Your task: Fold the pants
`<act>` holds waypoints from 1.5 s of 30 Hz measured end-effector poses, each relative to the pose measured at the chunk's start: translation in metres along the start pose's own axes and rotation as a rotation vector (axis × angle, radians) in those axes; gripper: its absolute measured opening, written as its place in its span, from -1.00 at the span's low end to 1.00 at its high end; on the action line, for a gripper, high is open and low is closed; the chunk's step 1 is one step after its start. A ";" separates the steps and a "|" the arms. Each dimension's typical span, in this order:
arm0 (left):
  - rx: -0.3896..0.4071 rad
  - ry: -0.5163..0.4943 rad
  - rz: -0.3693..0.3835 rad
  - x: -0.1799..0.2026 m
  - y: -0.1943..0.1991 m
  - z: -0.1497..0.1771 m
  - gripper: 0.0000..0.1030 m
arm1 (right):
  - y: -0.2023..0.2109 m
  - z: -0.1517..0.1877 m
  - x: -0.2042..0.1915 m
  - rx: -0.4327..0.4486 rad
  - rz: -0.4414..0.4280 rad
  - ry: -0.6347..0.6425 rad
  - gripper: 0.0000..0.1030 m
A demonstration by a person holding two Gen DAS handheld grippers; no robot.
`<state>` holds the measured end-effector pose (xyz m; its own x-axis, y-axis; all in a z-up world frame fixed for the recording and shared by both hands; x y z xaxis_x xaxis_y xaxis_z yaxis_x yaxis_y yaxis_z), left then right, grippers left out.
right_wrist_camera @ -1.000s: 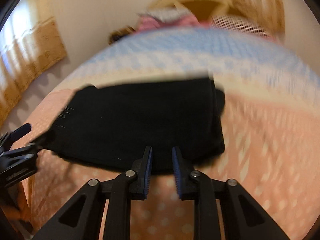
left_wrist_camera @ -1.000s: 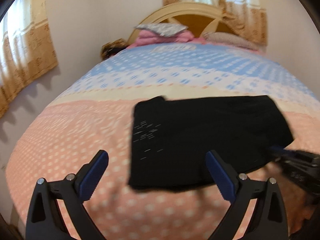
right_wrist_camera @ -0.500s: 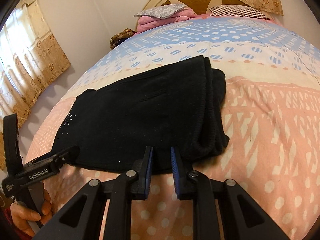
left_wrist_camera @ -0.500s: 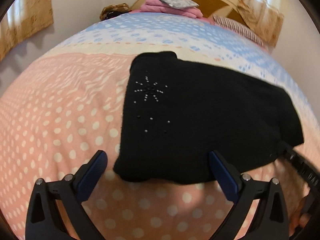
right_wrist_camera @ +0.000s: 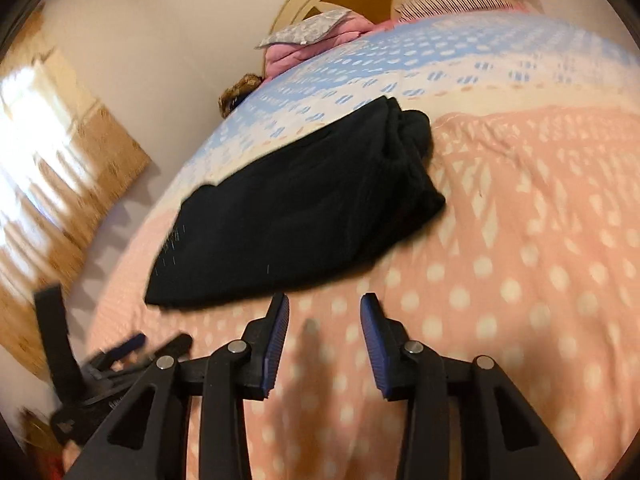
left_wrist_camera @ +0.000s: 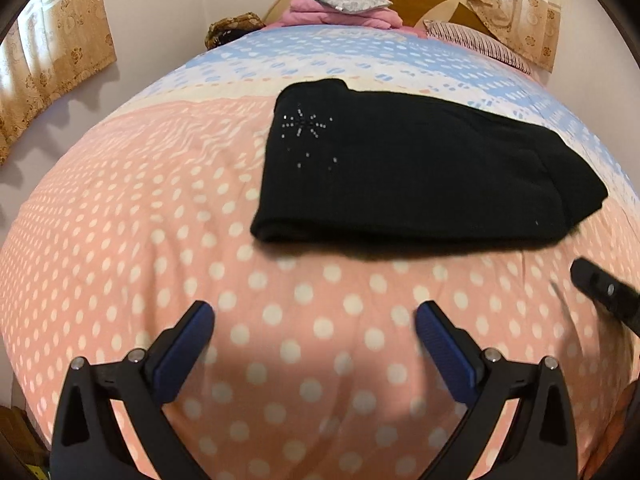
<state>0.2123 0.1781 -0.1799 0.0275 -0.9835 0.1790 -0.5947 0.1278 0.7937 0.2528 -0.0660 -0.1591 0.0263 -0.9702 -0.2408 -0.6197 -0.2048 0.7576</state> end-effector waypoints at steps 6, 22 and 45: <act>-0.015 0.008 -0.005 0.002 0.007 0.010 1.00 | 0.014 0.025 -0.007 -0.025 0.095 0.067 -0.13; 0.284 -0.140 0.028 0.056 0.155 0.024 1.00 | 0.150 0.039 -0.010 0.246 0.166 0.014 0.10; 0.407 -0.194 0.018 0.088 0.220 0.038 1.00 | 0.266 0.058 -0.013 0.500 0.178 -0.041 0.28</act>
<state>0.0531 0.1146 -0.0114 -0.1133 -0.9924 0.0475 -0.8622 0.1220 0.4917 0.0423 -0.1007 0.0102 -0.1375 -0.9765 -0.1659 -0.9104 0.0586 0.4095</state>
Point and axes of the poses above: each gripper's, at about its wrist camera, not at the fingertips, and y roughly against the way its jaws point, x to its right, z to its underside, the point moved 10 cm from there along -y, roughly the way its jaws point, and after that the axes turned 13 degrees about z, right-handed, at the moved point
